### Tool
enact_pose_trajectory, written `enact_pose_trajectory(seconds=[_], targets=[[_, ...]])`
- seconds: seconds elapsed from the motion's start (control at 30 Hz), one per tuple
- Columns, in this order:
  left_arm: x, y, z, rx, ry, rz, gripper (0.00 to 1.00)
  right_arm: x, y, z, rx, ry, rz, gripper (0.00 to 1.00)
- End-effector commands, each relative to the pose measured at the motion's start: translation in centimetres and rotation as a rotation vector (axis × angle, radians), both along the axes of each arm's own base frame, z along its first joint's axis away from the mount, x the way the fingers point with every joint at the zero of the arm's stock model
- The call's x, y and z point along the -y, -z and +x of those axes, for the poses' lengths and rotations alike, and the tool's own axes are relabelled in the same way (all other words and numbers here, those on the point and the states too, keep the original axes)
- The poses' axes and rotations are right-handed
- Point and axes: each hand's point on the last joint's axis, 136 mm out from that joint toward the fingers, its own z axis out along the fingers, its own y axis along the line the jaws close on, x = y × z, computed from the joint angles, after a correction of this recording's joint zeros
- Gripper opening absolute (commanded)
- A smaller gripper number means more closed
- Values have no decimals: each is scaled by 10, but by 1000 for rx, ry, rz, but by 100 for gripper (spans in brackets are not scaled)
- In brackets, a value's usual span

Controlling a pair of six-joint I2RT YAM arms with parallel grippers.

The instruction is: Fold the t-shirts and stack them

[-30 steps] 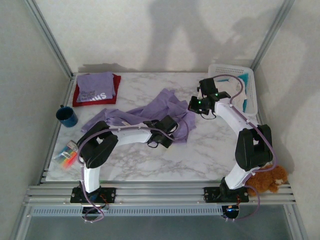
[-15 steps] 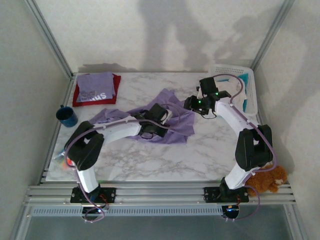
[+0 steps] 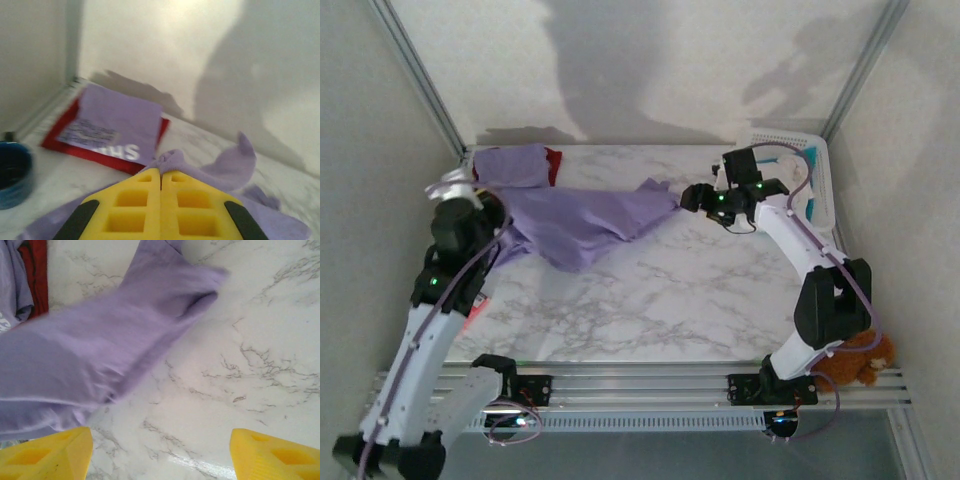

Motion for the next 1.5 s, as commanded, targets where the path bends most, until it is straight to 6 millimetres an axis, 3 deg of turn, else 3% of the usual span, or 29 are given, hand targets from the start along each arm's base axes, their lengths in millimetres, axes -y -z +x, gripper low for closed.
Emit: enact_pose_trajectory(seconds=[0.0, 0.07, 0.3, 0.57, 0.73, 0.93, 0.97, 1.03, 1.13, 1.2, 1.33, 1.4, 1.47], targets=[[-35, 30, -17, -60, -143, -25, 0, -16, 17, 4, -44, -19, 14, 73], [-43, 44, -20, -105, -151, -37, 0, -20, 27, 9, -63, -16, 2, 73], [-45, 96, -10, -237, -81, -115, 0, -48, 47, 36, -100, -37, 6, 70], [-41, 125, -8, -298, -29, -163, 0, -83, 47, 79, -42, -136, -154, 65], [-37, 135, -8, -325, -7, -183, 0, -89, 74, 102, -97, -139, -216, 64], [-28, 133, 5, -330, 59, -221, 0, -108, 107, 88, -173, -184, -215, 62], [-26, 133, 9, -334, 72, -228, 0, -107, 113, 85, -189, -183, -218, 60], [-23, 132, 17, -332, 98, -246, 0, -107, 117, 83, -193, -184, -219, 45], [-17, 124, 32, -313, 144, -269, 0, -104, 98, 89, -129, -180, -228, 12], [-15, 112, 44, -298, 170, -273, 0, -99, 71, 97, -59, -169, -227, 0], [-19, 71, 64, -250, 186, -236, 0, -71, 9, 109, 56, -120, -252, 0], [-24, 56, 65, -234, 174, -207, 0, -50, -18, 104, 103, -95, -293, 0], [-28, 55, 62, -249, 159, -184, 0, -28, -37, 87, 125, -72, -336, 0]])
